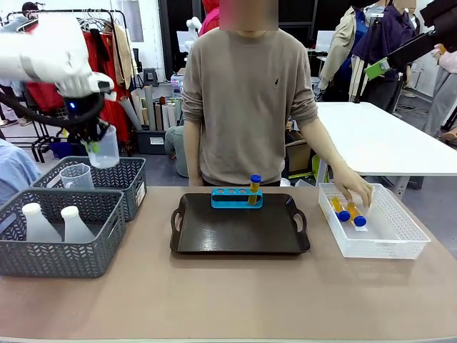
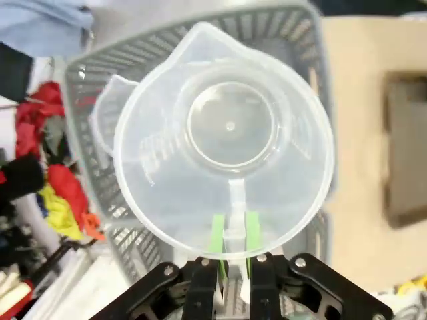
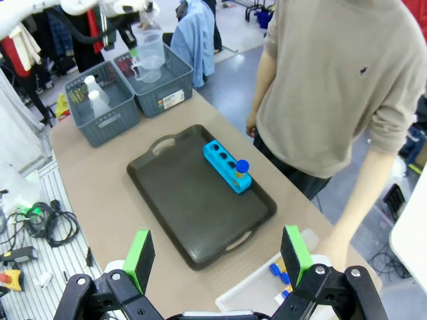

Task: Prepare the laboratory tools.
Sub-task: Pick up one Large Measuring Cup and place it on the Handle tray.

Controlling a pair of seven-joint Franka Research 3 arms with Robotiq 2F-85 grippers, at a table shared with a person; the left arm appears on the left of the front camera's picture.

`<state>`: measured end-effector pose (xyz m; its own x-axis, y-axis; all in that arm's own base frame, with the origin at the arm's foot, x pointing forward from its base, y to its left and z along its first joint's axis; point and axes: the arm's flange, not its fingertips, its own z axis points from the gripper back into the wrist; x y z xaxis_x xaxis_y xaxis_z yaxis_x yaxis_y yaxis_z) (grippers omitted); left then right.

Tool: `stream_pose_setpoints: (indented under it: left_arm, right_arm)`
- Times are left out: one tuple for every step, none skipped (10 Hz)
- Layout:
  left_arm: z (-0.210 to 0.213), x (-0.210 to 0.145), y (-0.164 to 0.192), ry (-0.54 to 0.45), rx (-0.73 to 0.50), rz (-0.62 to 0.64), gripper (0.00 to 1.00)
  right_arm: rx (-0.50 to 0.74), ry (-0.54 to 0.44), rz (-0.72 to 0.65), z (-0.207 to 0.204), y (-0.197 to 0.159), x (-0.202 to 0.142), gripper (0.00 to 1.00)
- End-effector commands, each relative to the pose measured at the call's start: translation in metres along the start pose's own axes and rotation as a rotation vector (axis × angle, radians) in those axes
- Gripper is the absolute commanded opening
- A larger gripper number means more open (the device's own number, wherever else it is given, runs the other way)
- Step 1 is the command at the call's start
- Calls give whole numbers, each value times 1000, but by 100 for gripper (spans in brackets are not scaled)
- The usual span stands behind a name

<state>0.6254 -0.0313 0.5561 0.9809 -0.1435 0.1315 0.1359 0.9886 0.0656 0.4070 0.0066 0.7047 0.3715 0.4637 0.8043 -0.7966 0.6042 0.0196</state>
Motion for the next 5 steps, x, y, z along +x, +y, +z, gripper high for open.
stream_pose_setpoints:
  left_arm:
    - [42, -22, -5, 2, 13, -134, 0]
    - [65, -33, -12, 16, -6, -237, 0]
    - [88, -42, -15, -11, -6, -295, 0]
    - [111, -49, -15, -29, -6, -354, 0]
    - [129, -57, -18, -33, 3, -418, 0]
  right_arm:
    - [8, -11, 3, 0, 1, 0, 100]
    - [8, -11, 3, 0, 1, 0, 100]
    - [8, -11, 3, 0, 1, 0, 100]
    - [8, -11, 3, 0, 1, 0, 100]
    - [8, -11, 3, 0, 1, 0, 100]
